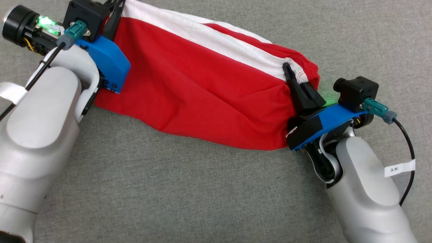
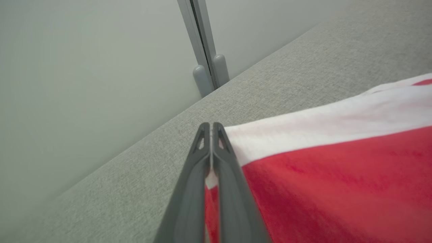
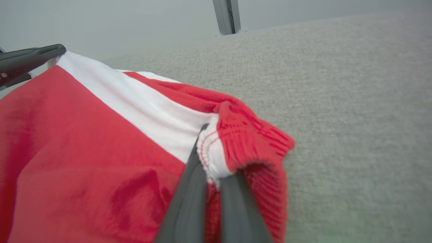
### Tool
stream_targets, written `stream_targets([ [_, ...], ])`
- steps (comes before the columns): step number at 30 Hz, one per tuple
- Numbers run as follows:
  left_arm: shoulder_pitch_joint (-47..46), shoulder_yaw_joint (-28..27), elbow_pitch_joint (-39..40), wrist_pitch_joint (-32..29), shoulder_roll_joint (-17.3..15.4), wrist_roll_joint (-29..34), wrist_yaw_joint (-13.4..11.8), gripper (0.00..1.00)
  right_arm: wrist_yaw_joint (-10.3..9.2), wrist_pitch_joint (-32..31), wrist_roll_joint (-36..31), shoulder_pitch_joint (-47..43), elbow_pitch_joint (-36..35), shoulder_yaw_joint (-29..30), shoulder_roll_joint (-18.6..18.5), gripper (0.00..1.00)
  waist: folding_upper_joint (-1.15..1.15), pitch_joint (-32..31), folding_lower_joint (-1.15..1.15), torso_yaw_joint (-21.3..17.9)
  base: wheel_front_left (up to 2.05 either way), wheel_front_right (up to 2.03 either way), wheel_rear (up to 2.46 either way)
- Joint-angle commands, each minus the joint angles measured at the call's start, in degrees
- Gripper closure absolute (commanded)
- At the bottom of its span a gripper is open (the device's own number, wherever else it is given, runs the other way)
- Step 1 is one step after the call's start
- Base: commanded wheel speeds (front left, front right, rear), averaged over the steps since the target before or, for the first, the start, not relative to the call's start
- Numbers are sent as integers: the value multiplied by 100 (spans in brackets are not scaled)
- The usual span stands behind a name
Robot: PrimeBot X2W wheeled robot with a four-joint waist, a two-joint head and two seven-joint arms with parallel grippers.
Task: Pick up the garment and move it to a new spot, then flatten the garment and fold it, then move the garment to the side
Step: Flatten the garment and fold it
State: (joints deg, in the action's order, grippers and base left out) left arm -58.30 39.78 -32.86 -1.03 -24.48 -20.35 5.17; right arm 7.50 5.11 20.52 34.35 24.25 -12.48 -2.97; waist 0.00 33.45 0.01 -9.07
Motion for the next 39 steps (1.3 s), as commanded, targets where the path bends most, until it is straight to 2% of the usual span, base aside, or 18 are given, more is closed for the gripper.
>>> stream_targets([
  [1,-158,33,-182,109,74,31,17,100,-1,23,77,41,303,-74,14,100,0,24,-1,-12,0,0,0],
  [4,-263,84,-462,275,159,96,13,100,-1,147,85,136,475,-123,14,100,0,69,-1,-30,0,0,0],
  [5,-300,101,-542,357,190,130,-22,100,-1,206,63,159,523,-113,13,77,0,78,-1,-33,0,0,0],
  [6,-330,105,-609,458,225,157,-64,100,-1,256,48,175,567,-109,14,35,0,84,-1,-34,0,0,0],
  [7,-348,113,-681,540,261,181,-99,100,-1,312,0,188,600,-105,13,0,0,88,-1,-35,0,0,0],
  [8,-339,133,-752,603,294,191,-119,100,-1,382,-38,191,611,-89,12,0,0,88,-1,-33,0,0,0],
  [9,-330,154,-807,665,320,212,-136,89,-2,422,-68,185,615,-79,9,0,0,81,-1,-27,0,0,0],
  [10,-332,159,-852,747,341,231,-171,59,-2,460,-109,160,608,-79,9,0,0,70,-1,-22,0,0,0],
  [11,-320,173,-890,806,361,238,-183,0,-2,491,-128,123,575,-73,10,0,0,51,-1,-12,0,0,0],
  [21,53,195,-859,997,591,27,-299,0,-1,362,-416,-421,-81,297,7,0,0,-331,-1,131,0,0,0],
  [34,1212,-90,-703,466,522,-763,-499,0,-1,-420,-1197,-1399,-1271,1204,7,0,0,-966,-1,208,0,0,0],
  [39,1513,-237,-804,122,501,-1122,-541,0,-1,-613,-1297,-1636,-1842,1278,7,0,0,-1054,-1,93,0,0,0],
])
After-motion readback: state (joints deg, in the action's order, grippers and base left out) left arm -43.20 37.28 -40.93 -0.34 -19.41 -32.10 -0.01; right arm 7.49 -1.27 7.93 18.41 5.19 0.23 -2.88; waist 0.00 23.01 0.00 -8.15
